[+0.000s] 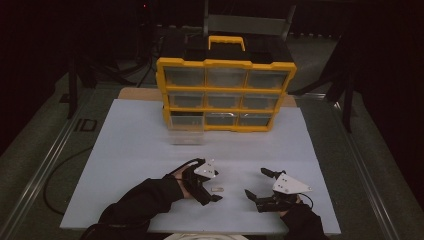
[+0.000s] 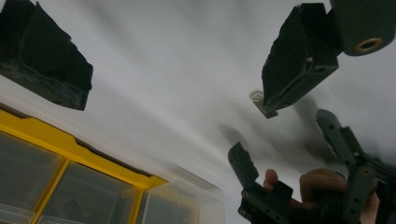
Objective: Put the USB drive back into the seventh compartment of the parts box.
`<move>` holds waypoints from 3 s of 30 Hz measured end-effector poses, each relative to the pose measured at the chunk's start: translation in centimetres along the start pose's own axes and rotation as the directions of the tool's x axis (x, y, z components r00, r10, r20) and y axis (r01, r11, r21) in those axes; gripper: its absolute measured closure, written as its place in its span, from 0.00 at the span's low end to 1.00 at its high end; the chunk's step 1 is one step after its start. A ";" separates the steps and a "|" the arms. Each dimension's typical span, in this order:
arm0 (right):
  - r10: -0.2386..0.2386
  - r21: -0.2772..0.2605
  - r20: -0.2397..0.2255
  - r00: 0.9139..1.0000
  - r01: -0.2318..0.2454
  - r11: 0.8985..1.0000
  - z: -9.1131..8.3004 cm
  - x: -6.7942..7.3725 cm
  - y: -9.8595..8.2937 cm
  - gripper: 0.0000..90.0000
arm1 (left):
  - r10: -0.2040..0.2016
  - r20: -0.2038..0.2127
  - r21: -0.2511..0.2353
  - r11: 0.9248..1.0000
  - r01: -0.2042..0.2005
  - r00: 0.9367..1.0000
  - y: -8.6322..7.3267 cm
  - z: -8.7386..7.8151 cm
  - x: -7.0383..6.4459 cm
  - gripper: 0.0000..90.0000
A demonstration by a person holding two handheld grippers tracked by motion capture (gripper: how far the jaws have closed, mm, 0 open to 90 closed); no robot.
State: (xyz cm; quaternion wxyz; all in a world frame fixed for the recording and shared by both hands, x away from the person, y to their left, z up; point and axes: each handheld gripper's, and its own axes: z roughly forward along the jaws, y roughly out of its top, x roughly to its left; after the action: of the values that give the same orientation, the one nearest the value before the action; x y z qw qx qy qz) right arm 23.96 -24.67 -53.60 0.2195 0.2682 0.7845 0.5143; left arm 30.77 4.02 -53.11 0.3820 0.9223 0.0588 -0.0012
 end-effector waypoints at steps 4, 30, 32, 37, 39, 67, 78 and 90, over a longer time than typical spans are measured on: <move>0.003 -0.001 -0.001 1.000 -0.003 1.000 0.0 0.0 0.0 0.10 | 0.008 -0.014 0.021 1.000 -0.007 1.000 -0.1 0.2 0.0 0.19; 0.002 0.003 -0.004 1.000 -0.002 1.000 0.0 0.0 0.0 0.10 | 0.024 -0.008 0.093 0.995 -0.023 1.000 0.0 0.9 0.0 0.81; 0.001 0.003 -0.004 1.000 -0.001 1.000 0.0 0.0 0.0 0.10 | 0.032 -0.009 0.098 0.995 -0.031 0.999 0.0 0.9 -0.1 0.83; 0.001 0.004 -0.004 1.000 -0.001 1.000 0.0 0.0 0.0 0.10 | 0.031 -0.003 0.115 0.993 -0.030 1.000 0.2 0.9 -0.1 0.87; 0.002 0.005 -0.004 1.000 -0.002 1.000 0.0 0.0 0.0 0.10 | 0.021 0.001 0.117 0.993 -0.021 1.000 0.3 1.0 -0.1 0.88; 0.005 0.004 -0.004 1.000 -0.005 1.000 0.0 0.0 0.0 0.10 | 0.014 0.007 0.154 0.988 -0.015 1.000 1.4 -0.3 -0.1 0.88; 0.007 0.004 -0.005 1.000 -0.007 1.000 0.0 0.0 0.0 0.10 | 0.018 0.010 0.165 0.986 -0.020 1.000 2.0 -1.4 -0.1 0.88; 0.005 0.002 -0.004 1.000 -0.005 1.000 0.0 0.0 0.0 0.10 | 0.026 0.015 0.174 0.984 -0.028 1.000 2.6 -2.8 -0.1 0.88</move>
State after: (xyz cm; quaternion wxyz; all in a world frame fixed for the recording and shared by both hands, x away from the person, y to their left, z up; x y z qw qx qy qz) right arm 24.01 -24.69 -53.59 0.2164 0.2695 0.7848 0.5145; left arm 30.88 4.21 -49.27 0.3000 0.9529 0.0435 -0.0072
